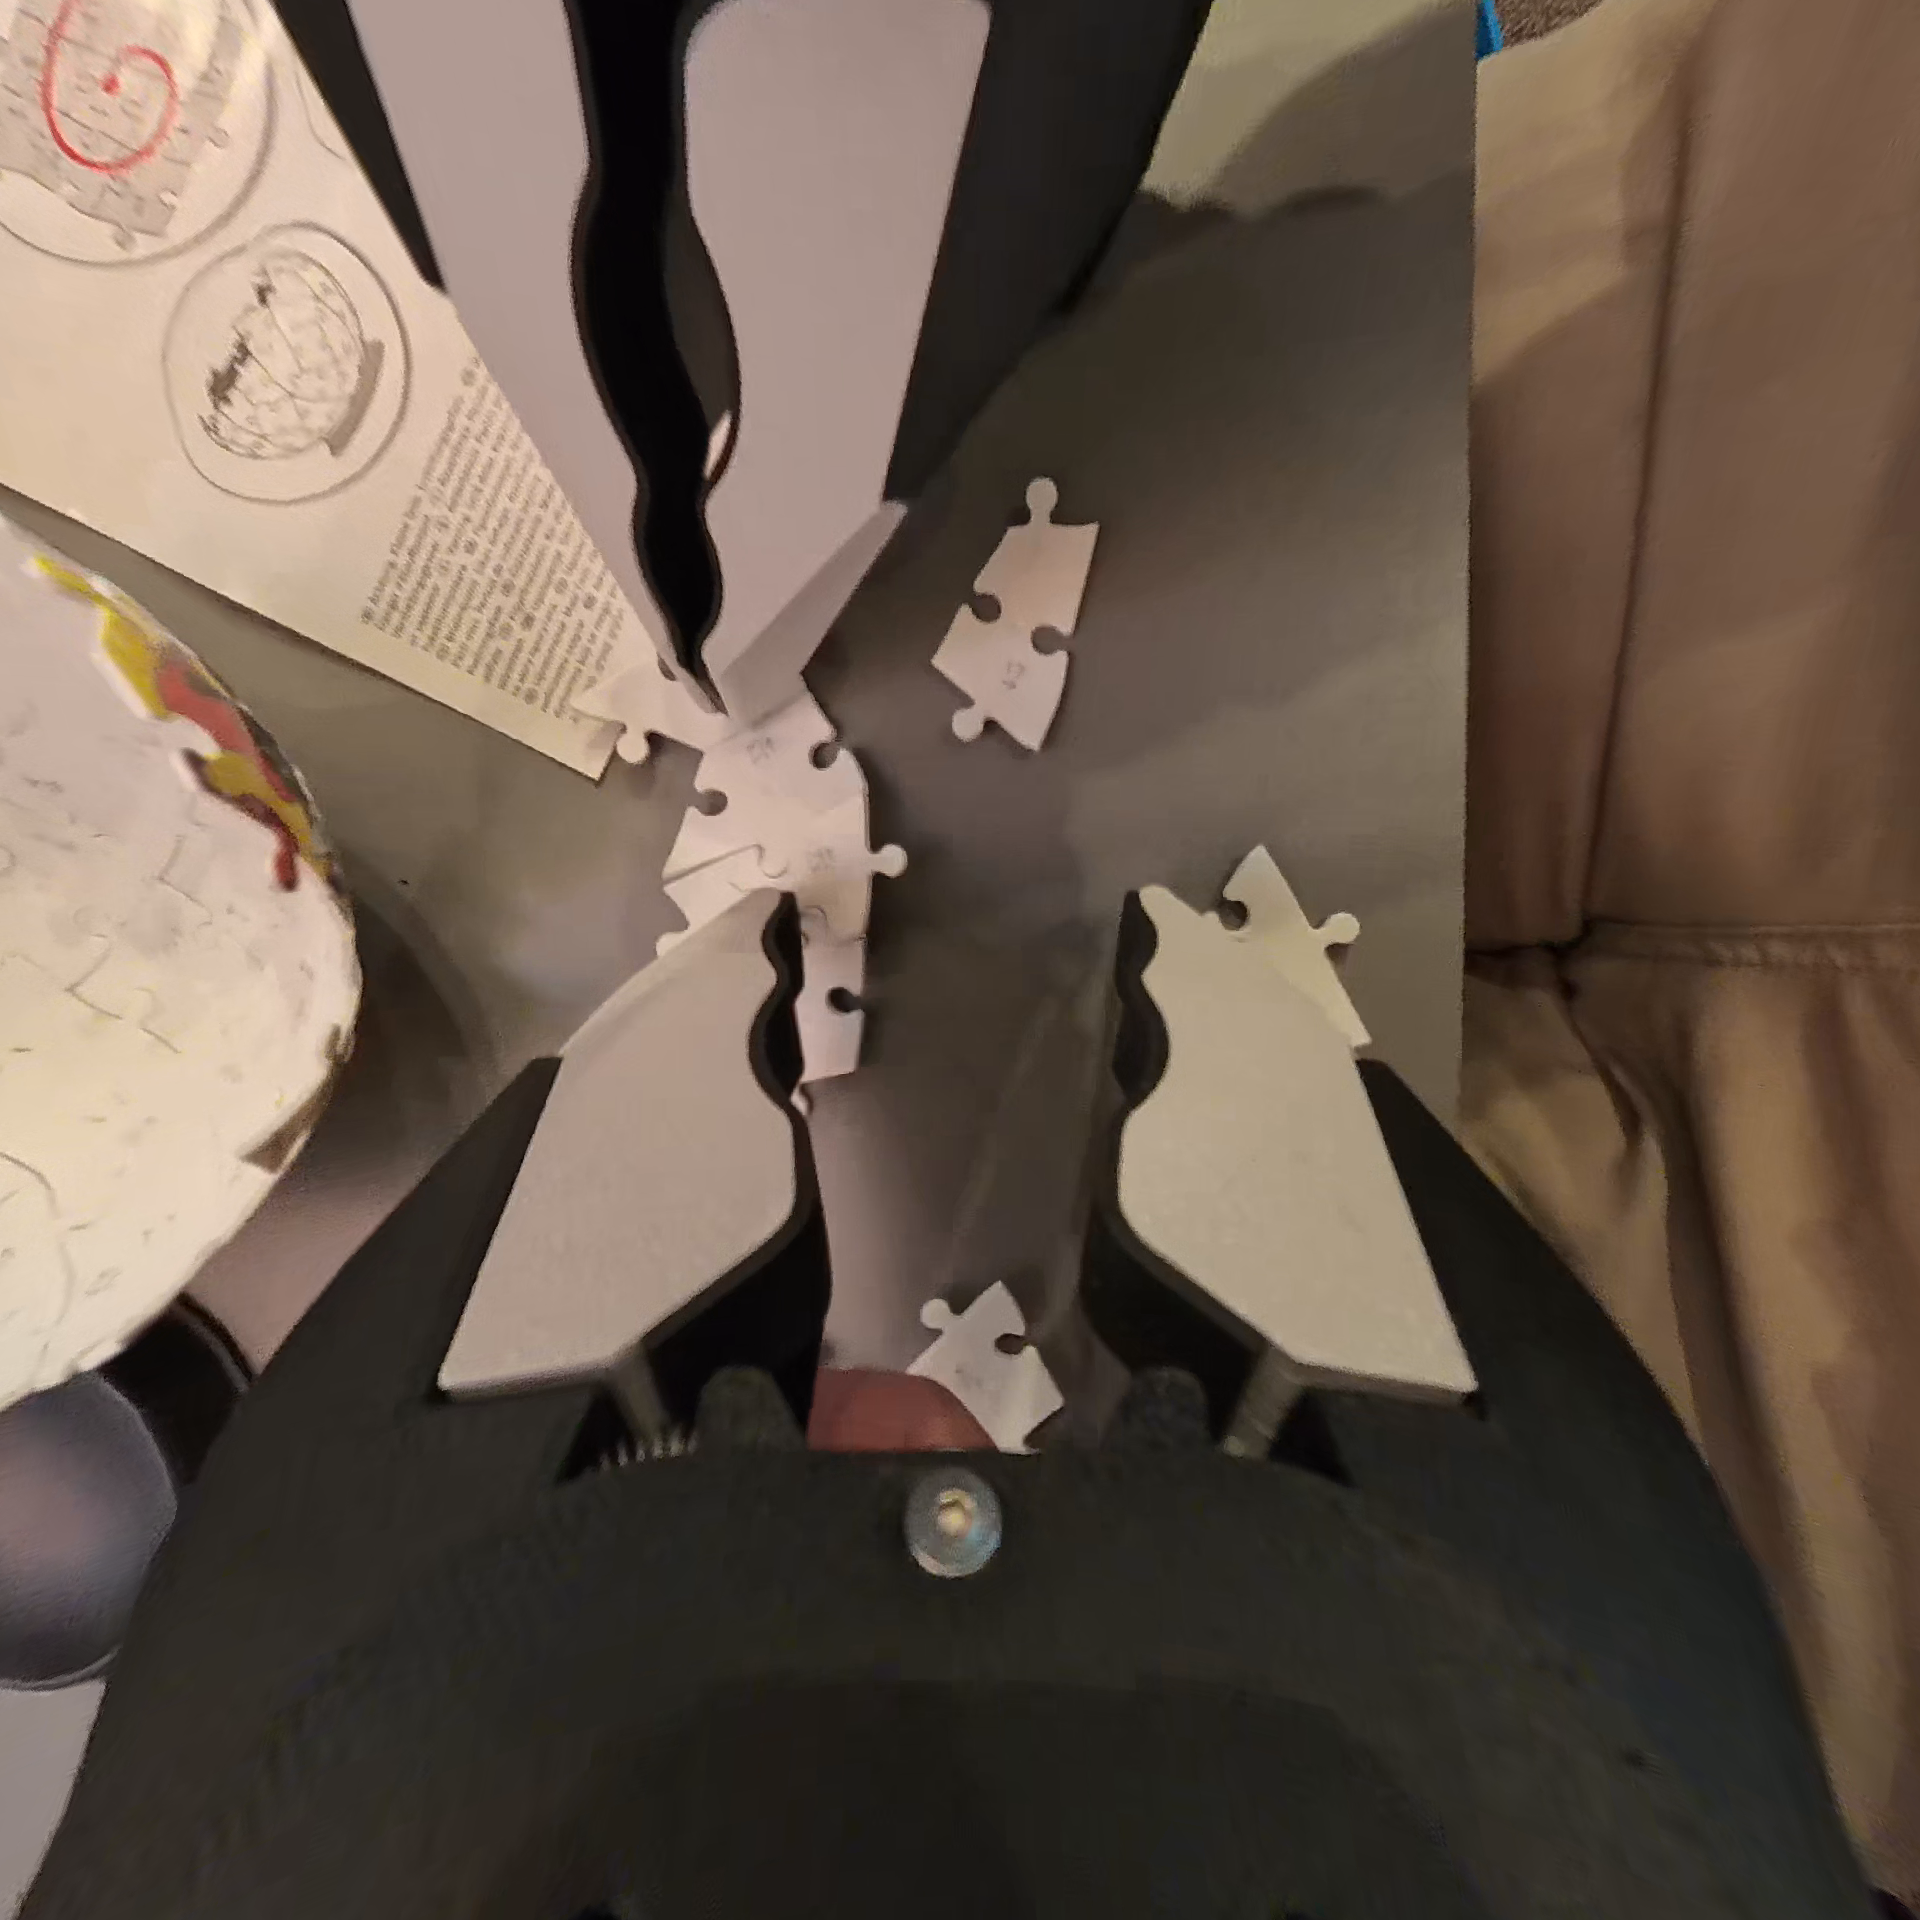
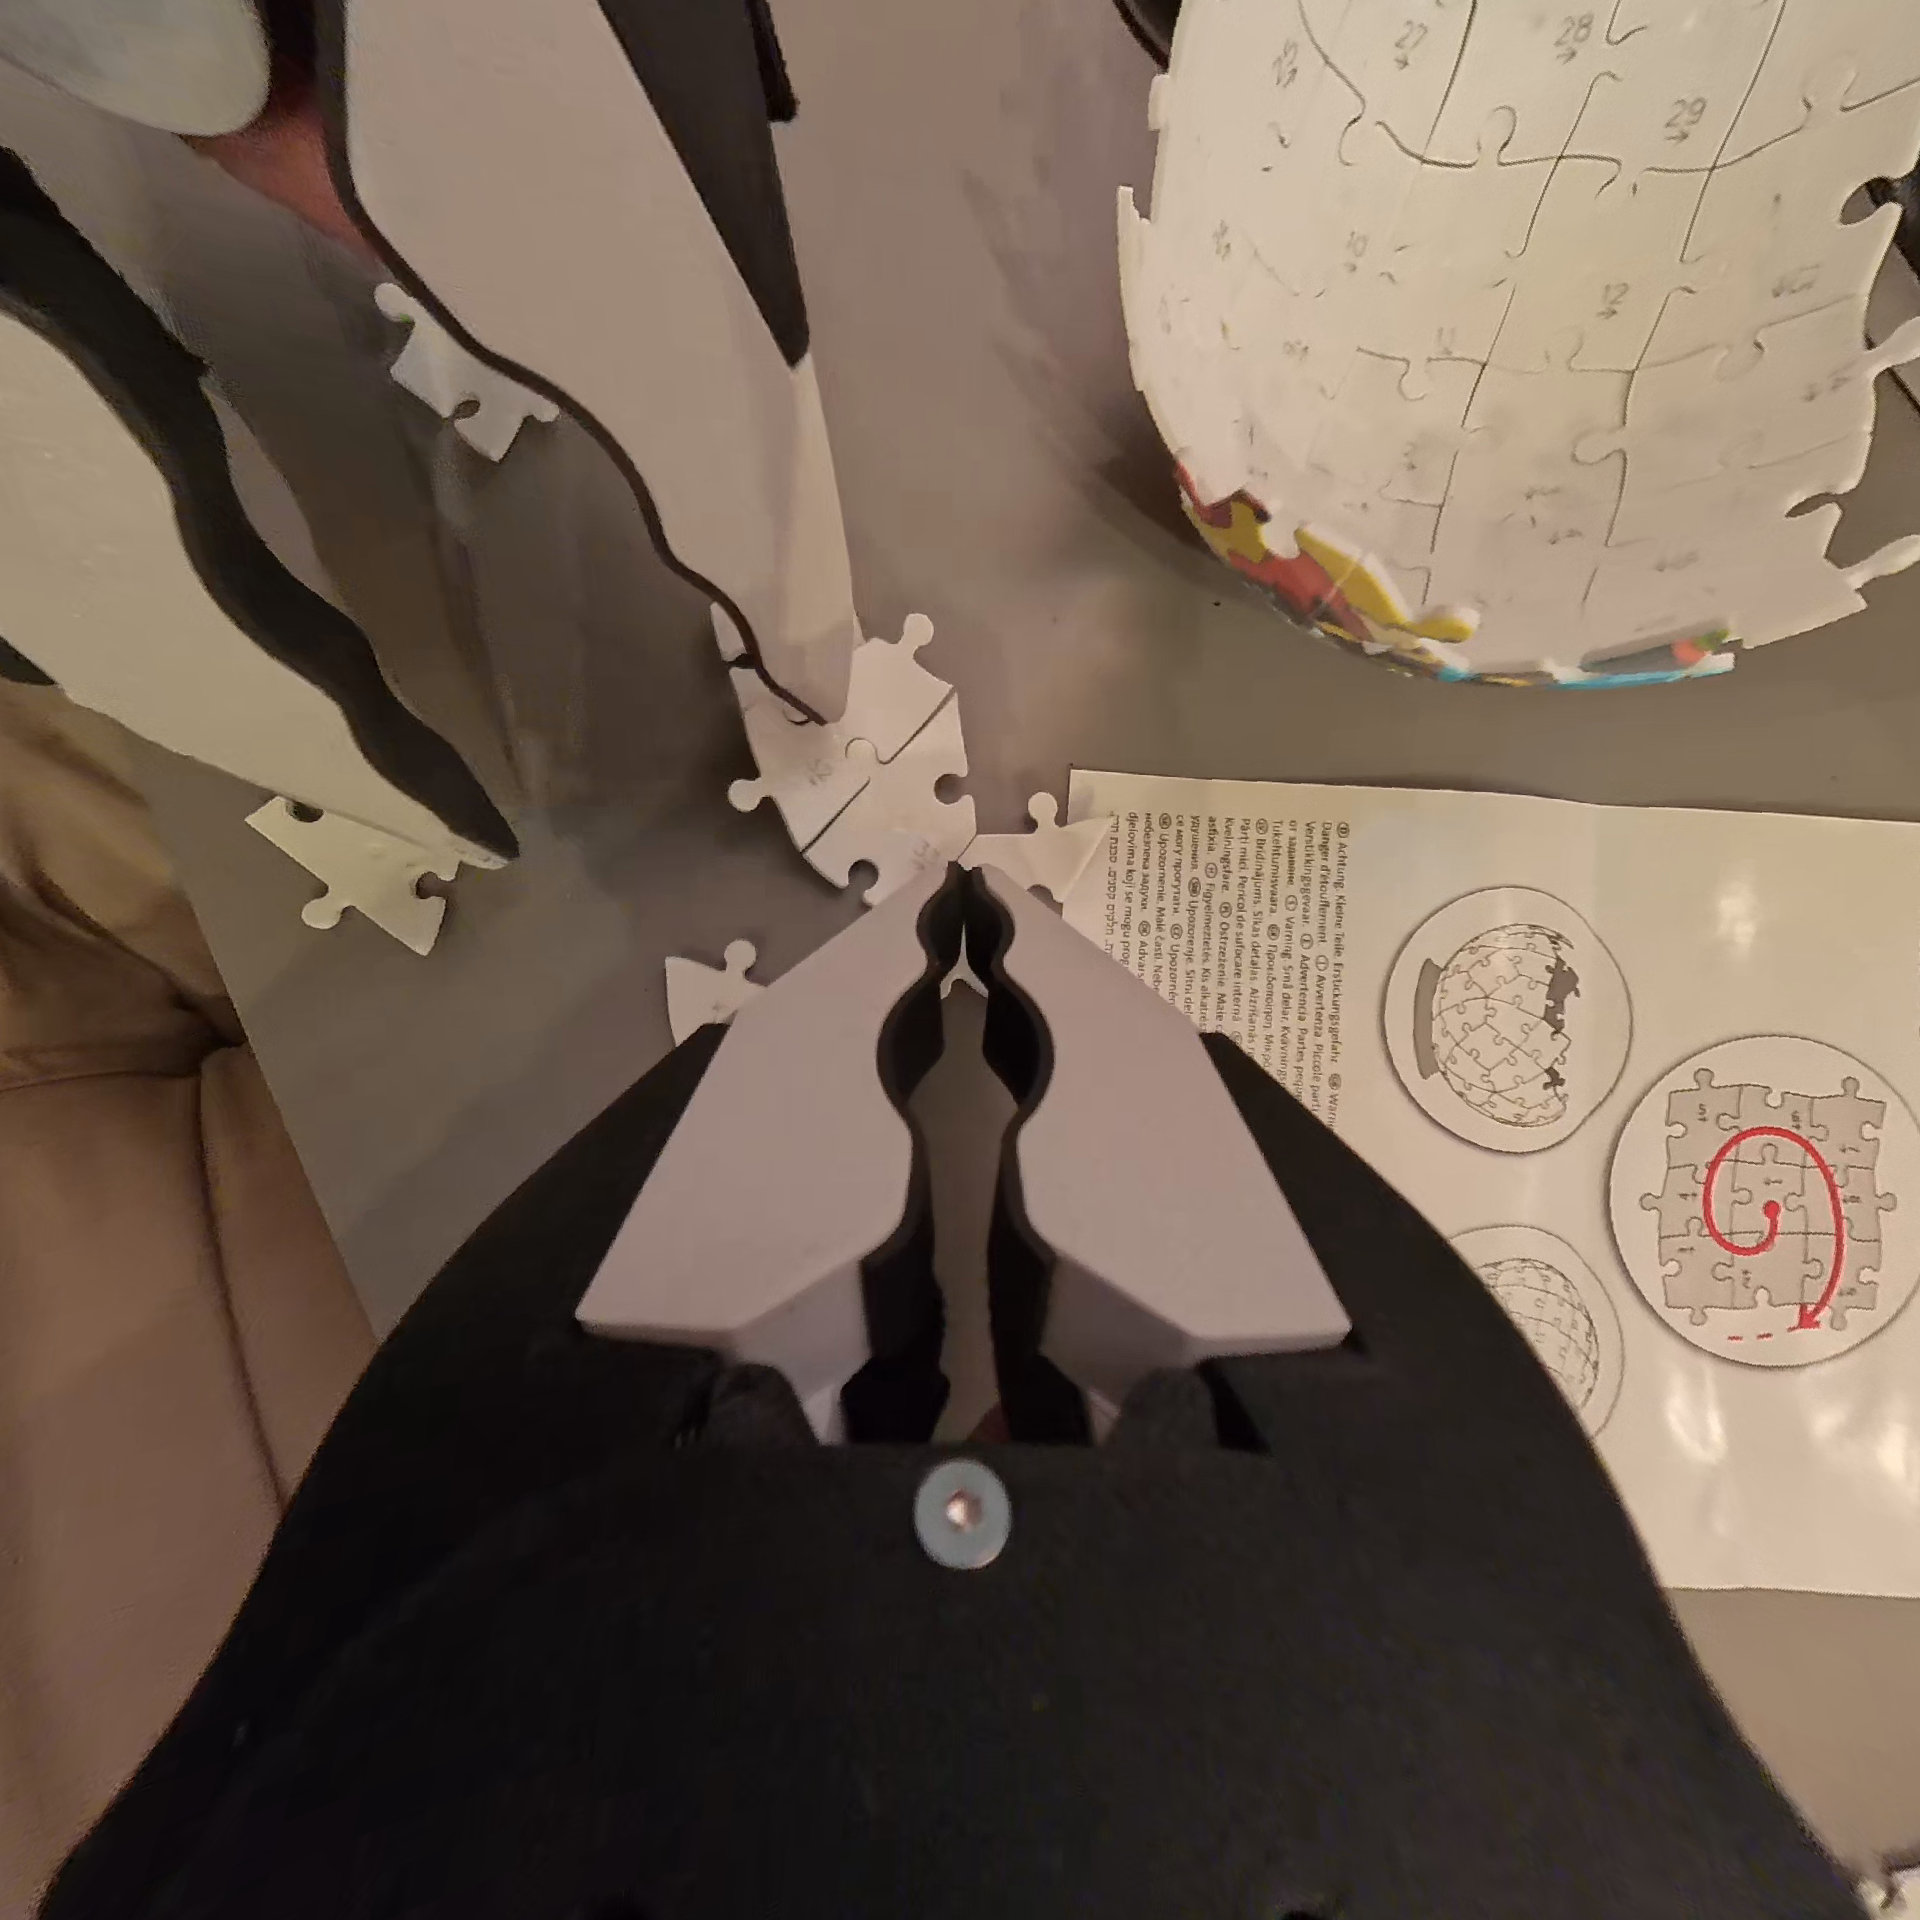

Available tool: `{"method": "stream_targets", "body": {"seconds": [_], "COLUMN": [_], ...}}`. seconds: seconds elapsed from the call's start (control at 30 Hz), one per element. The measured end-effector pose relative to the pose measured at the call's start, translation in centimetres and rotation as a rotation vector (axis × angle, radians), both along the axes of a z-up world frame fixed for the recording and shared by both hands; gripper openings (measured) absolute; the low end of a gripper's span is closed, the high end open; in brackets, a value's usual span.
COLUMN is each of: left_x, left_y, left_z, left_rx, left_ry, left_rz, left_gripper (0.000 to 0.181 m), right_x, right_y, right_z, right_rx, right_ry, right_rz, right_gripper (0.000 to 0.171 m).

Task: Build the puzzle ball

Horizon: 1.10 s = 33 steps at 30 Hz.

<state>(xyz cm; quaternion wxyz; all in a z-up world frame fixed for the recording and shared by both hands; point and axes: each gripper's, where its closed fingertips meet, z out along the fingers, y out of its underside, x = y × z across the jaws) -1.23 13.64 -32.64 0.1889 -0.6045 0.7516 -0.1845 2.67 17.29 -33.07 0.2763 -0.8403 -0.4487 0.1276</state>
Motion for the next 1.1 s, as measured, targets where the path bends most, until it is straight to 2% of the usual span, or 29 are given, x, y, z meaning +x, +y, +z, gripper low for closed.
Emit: {"method": "stream_targets", "body": {"seconds": [0.27,0.6,0.8,1.1], "left_x": [-0.1,0.0,0.0,0.2], "left_y": [0.0,0.2,0.1,0.1], "left_z": [-0.7,-0.7,-0.6,-0.6], "left_rx": [-0.012,-0.007,-0.007,-0.014], "left_ry": [-0.011,-0.020,-0.005,0.003], "left_rz": [0.017,0.046,0.047,0.049], "left_gripper": [0.055,0.040,0.039,0.041], "right_x": [-0.1,-0.2,-2.1,-2.5], "right_y": [-0.3,-0.2,-0.6,-0.8], "right_z": [0.1,0.2,0.9,0.0], "right_rx": [-0.004,-0.003,-0.019,-0.056], "right_ry": [-0.016,-0.002,0.085,0.051], "right_rz": [0.009,0.000,0.026,0.015], "right_gripper": [0.000,0.000,0.000,0.000]}}
